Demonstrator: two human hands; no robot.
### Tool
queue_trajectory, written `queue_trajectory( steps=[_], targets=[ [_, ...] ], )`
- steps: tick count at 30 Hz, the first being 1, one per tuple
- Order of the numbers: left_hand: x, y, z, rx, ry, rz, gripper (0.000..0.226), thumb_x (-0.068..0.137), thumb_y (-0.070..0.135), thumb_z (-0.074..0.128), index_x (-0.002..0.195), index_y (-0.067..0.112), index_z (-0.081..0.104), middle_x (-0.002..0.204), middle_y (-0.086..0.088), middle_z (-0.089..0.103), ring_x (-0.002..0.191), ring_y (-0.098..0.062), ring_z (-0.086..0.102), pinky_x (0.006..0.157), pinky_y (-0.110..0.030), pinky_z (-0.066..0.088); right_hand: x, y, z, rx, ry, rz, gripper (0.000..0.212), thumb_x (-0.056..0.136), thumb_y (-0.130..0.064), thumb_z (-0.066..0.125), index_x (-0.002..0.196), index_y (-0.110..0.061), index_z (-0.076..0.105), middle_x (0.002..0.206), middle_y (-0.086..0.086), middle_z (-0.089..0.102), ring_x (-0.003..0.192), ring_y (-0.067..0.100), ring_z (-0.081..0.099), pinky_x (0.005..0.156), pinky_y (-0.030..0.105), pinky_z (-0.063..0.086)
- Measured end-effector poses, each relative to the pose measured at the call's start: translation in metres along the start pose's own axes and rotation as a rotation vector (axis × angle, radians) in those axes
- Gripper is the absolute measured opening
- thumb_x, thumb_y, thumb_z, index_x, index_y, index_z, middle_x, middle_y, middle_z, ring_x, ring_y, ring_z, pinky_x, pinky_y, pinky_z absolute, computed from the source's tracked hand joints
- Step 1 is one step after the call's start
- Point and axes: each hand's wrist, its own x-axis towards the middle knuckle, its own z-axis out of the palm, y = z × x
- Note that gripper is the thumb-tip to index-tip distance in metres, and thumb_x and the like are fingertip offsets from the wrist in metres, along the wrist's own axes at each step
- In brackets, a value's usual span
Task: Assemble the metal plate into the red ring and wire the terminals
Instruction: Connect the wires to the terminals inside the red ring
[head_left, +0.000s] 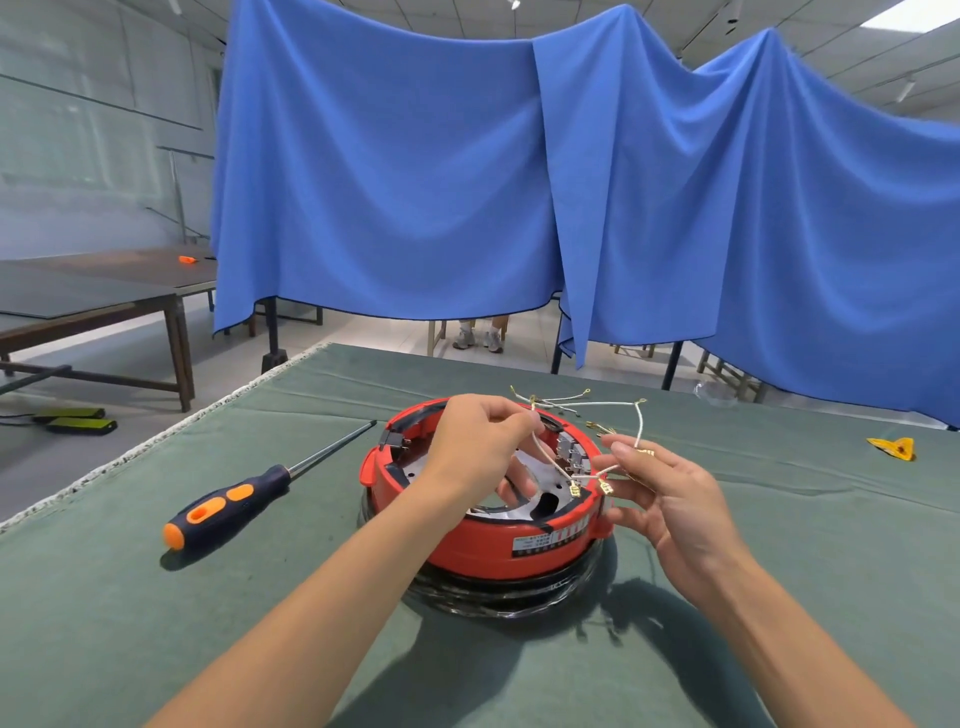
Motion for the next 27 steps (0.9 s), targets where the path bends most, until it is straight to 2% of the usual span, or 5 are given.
queue_trajectory(
  steps=[10,15,19,23,27],
  targets=[
    [-0.001,0.001,0.004,0.270,0.088,0.137,0.020,0.092,0.017,0.057,0.074,0.019,0.065,0.064,0.000,0.071,0.040,-0.020,0.061,0.039,-0.022,0.042,-0.004,-0.004,0.005,0.043,-0.074,-0.015,0.025,0.097,-0.015,0.045,0.099,-0.008,0.069,0.084,0.013,0.074,0.058,0.019,0.067,0.044,0.022,0.050],
    [-0.006,0.009,0.007,0.619,0.291,0.350,0.023,0.093,0.024,0.056,0.113,0.016,0.063,0.105,0.004,0.062,0.079,-0.007,0.055,0.075,-0.023,0.043,-0.006,-0.001,0.010,-0.023,0.051,-0.086,0.023,0.099,-0.016,0.045,0.102,-0.007,0.066,0.081,0.008,0.075,0.053,0.015,0.067,0.043,0.021,0.050],
    [-0.011,0.024,0.009,0.675,0.149,0.574,0.033,0.092,0.010,0.055,0.124,0.014,0.059,0.120,0.003,0.055,0.083,-0.007,0.055,0.083,-0.028,0.048,-0.008,-0.001,0.016,-0.069,0.085,-0.153,0.021,0.099,-0.015,0.046,0.098,-0.009,0.066,0.076,0.004,0.074,0.051,0.013,0.064,0.041,0.018,0.046],
    [-0.012,0.025,0.007,0.942,0.034,0.686,0.043,0.094,0.010,0.048,0.137,0.018,0.049,0.140,0.007,0.048,0.130,-0.012,0.034,0.107,-0.028,0.029,-0.010,-0.004,0.020,-0.101,-0.079,-0.111,0.025,0.098,-0.017,0.047,0.095,-0.009,0.070,0.068,0.004,0.069,0.047,0.013,0.056,0.037,0.020,0.038],
    [-0.007,0.022,0.002,1.128,-0.031,0.668,0.035,0.100,0.025,0.041,0.133,0.025,0.052,0.138,0.012,0.049,0.139,-0.010,0.022,0.115,-0.028,0.009,-0.006,-0.011,0.028,-0.185,-0.265,-0.060,0.028,0.099,-0.020,0.046,0.081,-0.009,0.065,0.065,0.001,0.063,0.047,0.014,0.050,0.036,0.019,0.029]
  ],
)
